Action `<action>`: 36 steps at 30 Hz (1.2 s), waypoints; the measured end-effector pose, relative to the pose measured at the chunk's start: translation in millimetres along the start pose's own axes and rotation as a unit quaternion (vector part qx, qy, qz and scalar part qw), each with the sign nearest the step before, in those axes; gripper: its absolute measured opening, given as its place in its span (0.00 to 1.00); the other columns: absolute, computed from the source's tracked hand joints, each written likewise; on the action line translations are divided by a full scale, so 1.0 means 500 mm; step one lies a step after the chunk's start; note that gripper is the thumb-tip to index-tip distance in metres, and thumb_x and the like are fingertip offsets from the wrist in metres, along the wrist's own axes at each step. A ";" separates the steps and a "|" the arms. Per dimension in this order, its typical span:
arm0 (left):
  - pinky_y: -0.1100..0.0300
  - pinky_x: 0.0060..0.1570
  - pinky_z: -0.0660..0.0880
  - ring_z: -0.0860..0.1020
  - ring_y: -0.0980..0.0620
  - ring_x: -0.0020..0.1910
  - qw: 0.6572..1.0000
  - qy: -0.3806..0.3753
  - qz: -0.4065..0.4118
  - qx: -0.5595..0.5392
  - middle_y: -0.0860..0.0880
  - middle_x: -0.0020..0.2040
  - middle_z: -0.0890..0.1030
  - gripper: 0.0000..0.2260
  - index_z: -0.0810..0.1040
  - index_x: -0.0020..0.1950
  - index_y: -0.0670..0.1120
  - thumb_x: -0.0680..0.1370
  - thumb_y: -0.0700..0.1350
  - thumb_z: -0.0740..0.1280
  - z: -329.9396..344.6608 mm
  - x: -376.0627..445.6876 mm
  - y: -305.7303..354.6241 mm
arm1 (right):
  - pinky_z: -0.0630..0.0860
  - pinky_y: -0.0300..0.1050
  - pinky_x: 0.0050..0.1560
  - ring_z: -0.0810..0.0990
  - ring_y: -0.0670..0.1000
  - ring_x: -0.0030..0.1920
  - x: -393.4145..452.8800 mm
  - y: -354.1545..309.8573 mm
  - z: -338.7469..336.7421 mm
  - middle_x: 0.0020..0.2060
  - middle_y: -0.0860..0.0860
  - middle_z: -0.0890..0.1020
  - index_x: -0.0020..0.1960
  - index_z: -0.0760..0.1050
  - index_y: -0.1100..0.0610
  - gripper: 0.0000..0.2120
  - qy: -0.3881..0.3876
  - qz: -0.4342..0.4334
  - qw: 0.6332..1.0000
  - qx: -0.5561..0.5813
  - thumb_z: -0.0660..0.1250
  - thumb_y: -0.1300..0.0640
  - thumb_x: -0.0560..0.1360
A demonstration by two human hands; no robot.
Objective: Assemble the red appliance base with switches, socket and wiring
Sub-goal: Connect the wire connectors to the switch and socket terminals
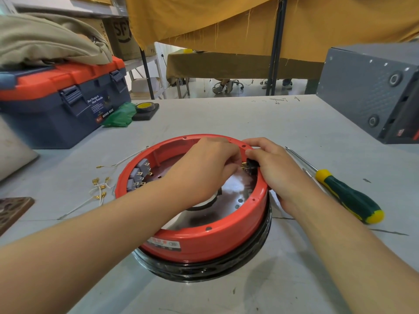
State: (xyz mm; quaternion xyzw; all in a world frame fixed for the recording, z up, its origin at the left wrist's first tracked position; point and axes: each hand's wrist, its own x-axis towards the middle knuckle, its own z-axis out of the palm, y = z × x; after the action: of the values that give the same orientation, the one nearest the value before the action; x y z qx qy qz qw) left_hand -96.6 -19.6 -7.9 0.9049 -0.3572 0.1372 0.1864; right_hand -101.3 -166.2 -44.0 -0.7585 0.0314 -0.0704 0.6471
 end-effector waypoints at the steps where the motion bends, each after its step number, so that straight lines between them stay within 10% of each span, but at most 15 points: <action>1: 0.59 0.43 0.68 0.72 0.52 0.39 1.000 -0.002 0.003 0.002 0.50 0.40 0.78 0.02 0.79 0.43 0.44 0.75 0.40 0.67 -0.001 -0.001 0.000 | 0.76 0.50 0.47 0.82 0.55 0.49 0.000 0.000 0.000 0.44 0.48 0.84 0.50 0.78 0.46 0.11 0.000 0.000 1.000 -0.001 0.60 0.58 0.76; 36: 0.47 0.44 0.74 0.75 0.48 0.43 1.000 -0.012 0.019 0.018 0.49 0.43 0.77 0.04 0.79 0.44 0.45 0.74 0.41 0.64 -0.008 -0.006 0.008 | 0.76 0.52 0.52 0.82 0.53 0.49 0.001 0.000 -0.001 0.43 0.47 0.84 0.48 0.78 0.45 0.10 -0.005 0.002 1.000 -0.008 0.60 0.57 0.75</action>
State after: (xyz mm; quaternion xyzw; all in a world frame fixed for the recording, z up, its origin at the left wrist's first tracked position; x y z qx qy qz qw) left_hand -101.9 -18.8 -4.6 0.9026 -0.3744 0.1363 0.1629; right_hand -100.7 -166.8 -44.1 -0.7641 0.0300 -0.0647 0.6412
